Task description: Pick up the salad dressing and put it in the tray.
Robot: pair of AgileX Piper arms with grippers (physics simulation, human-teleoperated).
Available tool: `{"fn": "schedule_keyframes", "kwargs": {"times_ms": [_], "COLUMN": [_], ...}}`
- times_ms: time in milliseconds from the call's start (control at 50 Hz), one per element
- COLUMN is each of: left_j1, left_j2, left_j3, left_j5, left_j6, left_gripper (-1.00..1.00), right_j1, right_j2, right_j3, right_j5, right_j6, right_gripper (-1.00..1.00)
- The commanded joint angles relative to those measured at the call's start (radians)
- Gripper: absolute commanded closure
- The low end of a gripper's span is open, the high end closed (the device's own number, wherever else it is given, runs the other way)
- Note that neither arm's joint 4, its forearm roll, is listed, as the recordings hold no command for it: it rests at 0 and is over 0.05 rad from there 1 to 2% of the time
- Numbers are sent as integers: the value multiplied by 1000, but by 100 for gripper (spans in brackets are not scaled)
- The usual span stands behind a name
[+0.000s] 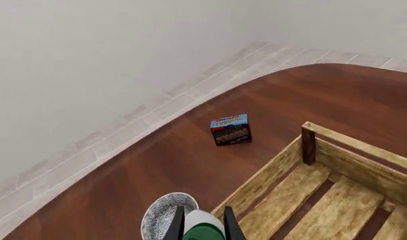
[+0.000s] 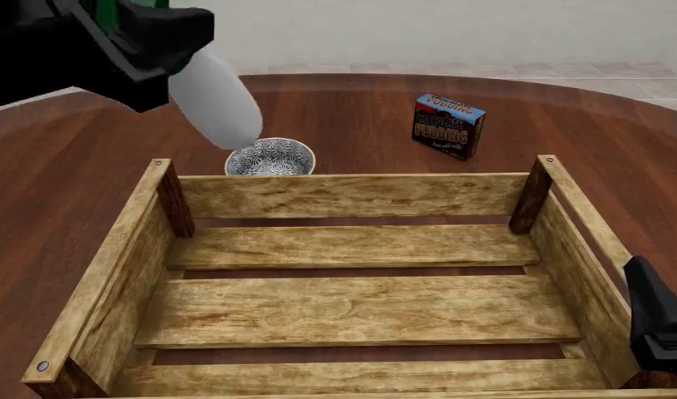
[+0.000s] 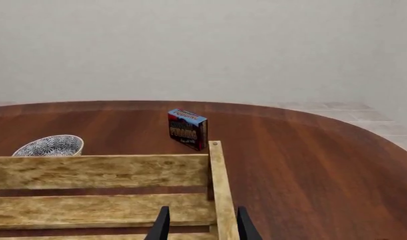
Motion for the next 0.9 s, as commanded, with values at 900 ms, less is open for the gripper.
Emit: {"fn": "schedule_keyframes", "kwargs": {"times_ms": [900], "left_j1": [-120], "left_j2": [298], "left_j3": [-15], "left_j5": [9], "left_j6": [-55], "left_gripper": [100], "right_j1": [-14], "right_j2": [-9], "right_j3": [-1], "right_j5": [4], "right_j6": [16], "right_gripper": [-100]}}
